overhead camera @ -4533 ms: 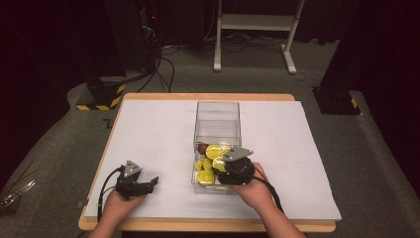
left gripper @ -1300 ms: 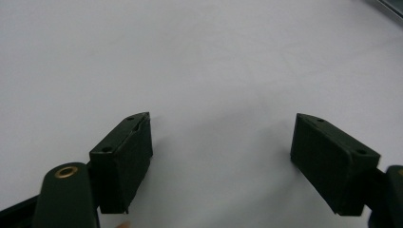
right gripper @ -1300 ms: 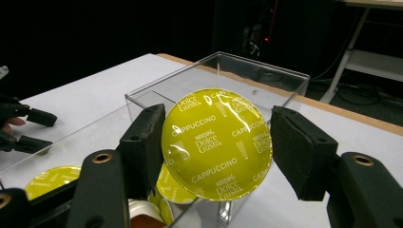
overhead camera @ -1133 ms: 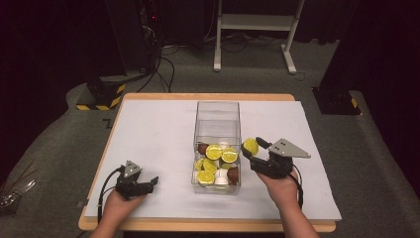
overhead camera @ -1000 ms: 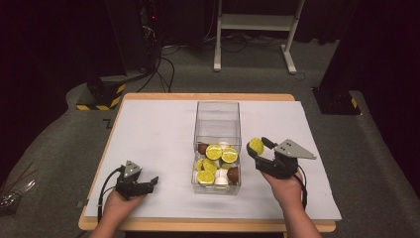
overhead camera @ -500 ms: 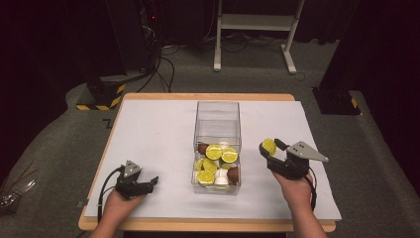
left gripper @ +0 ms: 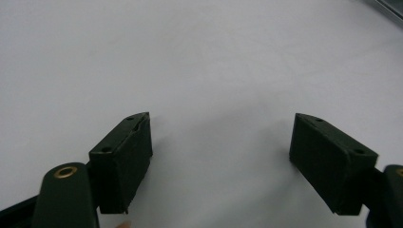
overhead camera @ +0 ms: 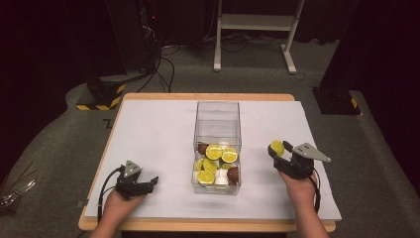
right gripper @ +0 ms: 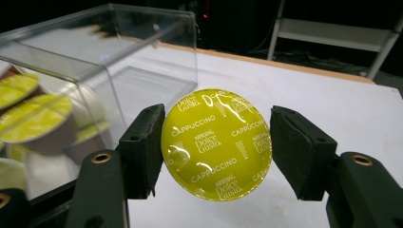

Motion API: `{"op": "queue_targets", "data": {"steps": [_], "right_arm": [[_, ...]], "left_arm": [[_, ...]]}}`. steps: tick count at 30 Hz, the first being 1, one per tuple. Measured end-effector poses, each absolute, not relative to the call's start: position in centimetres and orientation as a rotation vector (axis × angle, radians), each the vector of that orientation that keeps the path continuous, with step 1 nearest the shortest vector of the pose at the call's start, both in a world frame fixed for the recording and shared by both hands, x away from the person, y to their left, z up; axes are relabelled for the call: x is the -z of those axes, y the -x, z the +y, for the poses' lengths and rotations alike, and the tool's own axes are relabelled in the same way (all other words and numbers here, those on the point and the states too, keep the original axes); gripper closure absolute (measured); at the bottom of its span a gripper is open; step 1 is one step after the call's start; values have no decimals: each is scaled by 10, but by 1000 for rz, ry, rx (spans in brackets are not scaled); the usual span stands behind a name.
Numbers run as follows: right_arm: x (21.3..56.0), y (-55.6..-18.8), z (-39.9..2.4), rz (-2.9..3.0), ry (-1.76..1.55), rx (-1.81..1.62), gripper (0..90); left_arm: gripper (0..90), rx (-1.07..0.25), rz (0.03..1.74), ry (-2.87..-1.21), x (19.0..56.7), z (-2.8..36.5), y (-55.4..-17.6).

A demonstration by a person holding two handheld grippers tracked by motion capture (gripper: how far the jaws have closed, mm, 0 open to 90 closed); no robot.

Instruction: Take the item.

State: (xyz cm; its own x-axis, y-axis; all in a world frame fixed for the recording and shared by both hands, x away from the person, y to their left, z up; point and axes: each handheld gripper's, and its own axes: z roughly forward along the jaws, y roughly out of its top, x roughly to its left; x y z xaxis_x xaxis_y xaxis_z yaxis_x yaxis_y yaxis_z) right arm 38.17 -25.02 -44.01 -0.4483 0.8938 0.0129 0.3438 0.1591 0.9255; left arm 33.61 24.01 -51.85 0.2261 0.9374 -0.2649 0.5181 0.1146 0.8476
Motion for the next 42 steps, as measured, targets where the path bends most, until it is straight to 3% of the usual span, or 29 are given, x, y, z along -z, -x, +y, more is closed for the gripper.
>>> {"op": "queue_targets", "data": {"steps": [1, 2, 3, 4, 6, 10, 12, 42], "right_arm": [[442, -383, -251, 1883, -1178, -1262, 387], [444, -385, -252, 1884, -1183, -1248, 387], [446, -387, -253, 1888, -1189, -1233, 386], [448, -389, -254, 1886, -1198, -1227, 386], [452, -393, -255, 1888, -1210, -1214, 387], [459, -399, -257, 1884, -1238, -1197, 387], [463, -403, -257, 1894, -1254, -1179, 387], [493, -416, -261, 1977, -1362, -1029, 386]], "left_arm": [[225, -548, 1422, -1539, 518, 240, -336], [225, -536, 1440, -1426, 519, 233, -338], [225, -549, 1423, -1536, 519, 240, -336], [225, -538, 1452, -1394, 519, 232, -339], [224, -534, 1454, -1384, 519, 231, -339], [224, -533, 1445, -1404, 519, 232, -339], [224, -547, 1420, -1551, 518, 241, -336], [225, -555, 1419, -1548, 518, 241, -336]]}}
